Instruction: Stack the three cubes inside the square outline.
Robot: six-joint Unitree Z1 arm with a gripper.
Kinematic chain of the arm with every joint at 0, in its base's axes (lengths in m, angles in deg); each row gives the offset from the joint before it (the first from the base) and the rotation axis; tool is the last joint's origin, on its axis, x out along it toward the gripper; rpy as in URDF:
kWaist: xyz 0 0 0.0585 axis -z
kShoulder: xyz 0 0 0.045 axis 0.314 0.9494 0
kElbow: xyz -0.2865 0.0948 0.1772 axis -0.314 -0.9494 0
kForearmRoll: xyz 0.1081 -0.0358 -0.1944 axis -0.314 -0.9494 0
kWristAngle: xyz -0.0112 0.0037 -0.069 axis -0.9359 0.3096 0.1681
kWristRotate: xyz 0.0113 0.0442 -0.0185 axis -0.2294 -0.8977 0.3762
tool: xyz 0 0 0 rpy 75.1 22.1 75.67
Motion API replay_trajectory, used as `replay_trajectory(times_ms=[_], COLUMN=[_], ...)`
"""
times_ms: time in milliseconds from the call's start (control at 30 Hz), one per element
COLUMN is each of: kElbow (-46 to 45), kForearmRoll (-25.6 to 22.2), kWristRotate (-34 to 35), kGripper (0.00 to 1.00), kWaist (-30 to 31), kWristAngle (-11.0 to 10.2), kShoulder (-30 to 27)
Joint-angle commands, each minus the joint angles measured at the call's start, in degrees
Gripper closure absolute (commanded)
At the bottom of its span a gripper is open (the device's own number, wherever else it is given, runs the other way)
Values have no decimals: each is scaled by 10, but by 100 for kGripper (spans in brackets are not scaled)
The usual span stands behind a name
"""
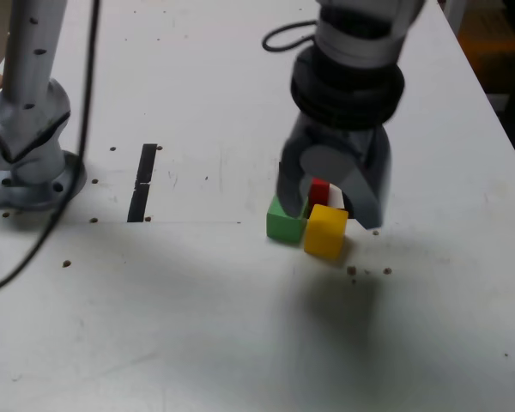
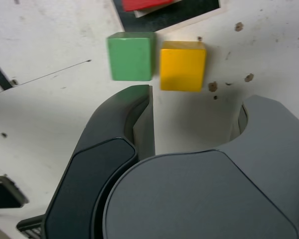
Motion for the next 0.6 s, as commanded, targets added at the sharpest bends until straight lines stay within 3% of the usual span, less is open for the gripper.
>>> replay_trajectory(times_ms=[0, 300, 433, 500, 567], kElbow=[2, 9, 32, 48, 56], kForearmRoll=[1, 36, 42, 20, -14], kWristRotate=[-2, 34, 133, 232, 339], kGripper=[33, 29, 25, 24, 24], kWaist=[-3, -8, -7, -6, -5], kWristAngle=[2, 24, 8, -8, -10], kShoulder=[5, 28, 18, 8, 1])
